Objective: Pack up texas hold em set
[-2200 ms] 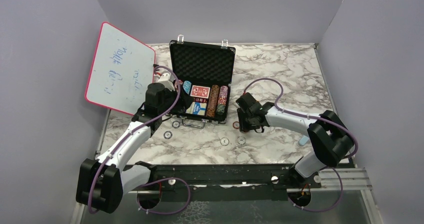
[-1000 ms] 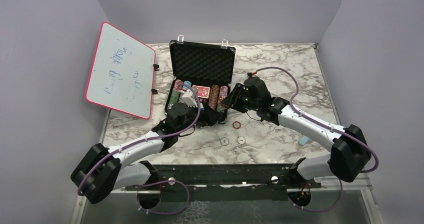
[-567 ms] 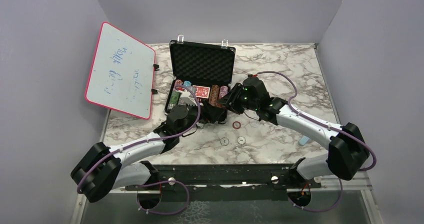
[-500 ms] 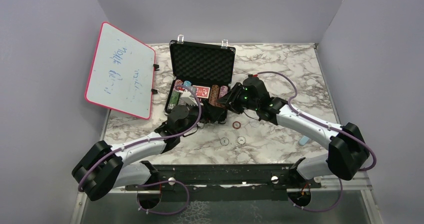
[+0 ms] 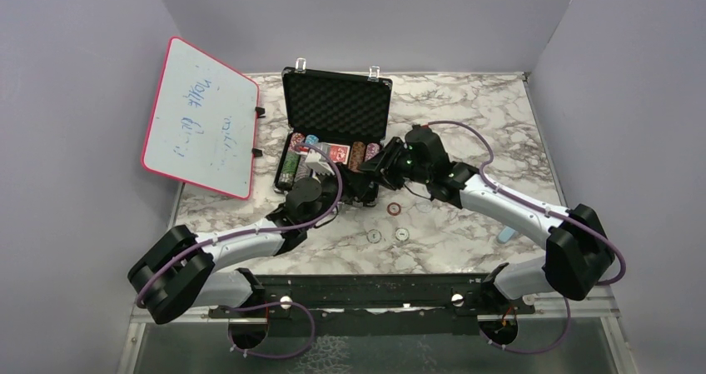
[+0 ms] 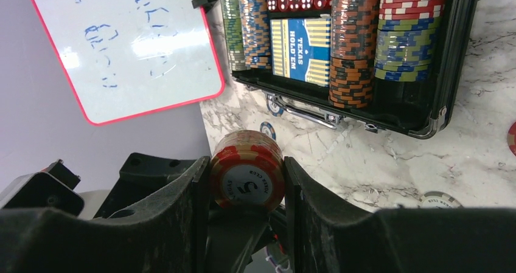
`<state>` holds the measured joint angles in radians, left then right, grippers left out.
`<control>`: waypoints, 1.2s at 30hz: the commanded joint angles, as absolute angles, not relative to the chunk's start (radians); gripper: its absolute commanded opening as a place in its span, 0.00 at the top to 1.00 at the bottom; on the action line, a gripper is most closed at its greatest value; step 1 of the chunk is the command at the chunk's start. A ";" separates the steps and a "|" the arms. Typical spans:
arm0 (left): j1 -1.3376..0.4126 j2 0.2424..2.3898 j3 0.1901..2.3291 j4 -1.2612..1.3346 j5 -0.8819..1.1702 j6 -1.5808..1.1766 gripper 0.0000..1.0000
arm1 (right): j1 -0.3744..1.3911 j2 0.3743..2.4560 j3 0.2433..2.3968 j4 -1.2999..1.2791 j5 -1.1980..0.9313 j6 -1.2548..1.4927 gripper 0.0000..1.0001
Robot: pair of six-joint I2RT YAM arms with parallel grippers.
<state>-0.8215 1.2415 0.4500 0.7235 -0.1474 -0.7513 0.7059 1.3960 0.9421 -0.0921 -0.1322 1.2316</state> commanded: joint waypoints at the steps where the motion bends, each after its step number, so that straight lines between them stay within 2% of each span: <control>1: -0.832 1.254 0.470 0.784 -0.233 -0.786 0.65 | 0.706 1.401 0.928 -0.060 -0.172 1.241 0.60; 4: -0.832 1.257 0.472 0.785 -0.246 -0.787 0.82 | 0.705 1.395 0.925 -0.064 -0.171 1.220 0.56; 6: -0.832 1.257 0.472 0.783 -0.242 -0.765 1.00 | 0.705 1.395 0.928 -0.063 -0.166 1.196 0.43; 9: -0.831 1.237 0.453 0.780 -0.212 -0.702 1.00 | 0.698 1.392 0.941 -0.084 -0.148 1.136 0.18; 12: -0.830 1.206 0.435 0.754 -0.142 -0.603 1.00 | 0.662 1.373 0.935 -0.068 -0.167 1.088 0.07; 18: -0.831 1.123 0.447 0.569 -0.031 -0.355 1.00 | 0.520 1.351 0.884 -0.040 -0.262 1.050 0.06; 25: -0.830 1.103 0.494 0.419 0.210 0.145 1.00 | 0.372 1.323 0.729 -0.047 -0.321 1.034 0.07; 32: -0.831 1.281 0.713 0.000 0.414 0.675 1.00 | 0.357 1.272 0.628 -0.055 -0.295 1.019 0.08; 36: -0.830 1.428 0.873 -0.192 0.378 0.833 1.00 | 0.356 1.270 0.609 -0.066 -0.290 1.000 0.09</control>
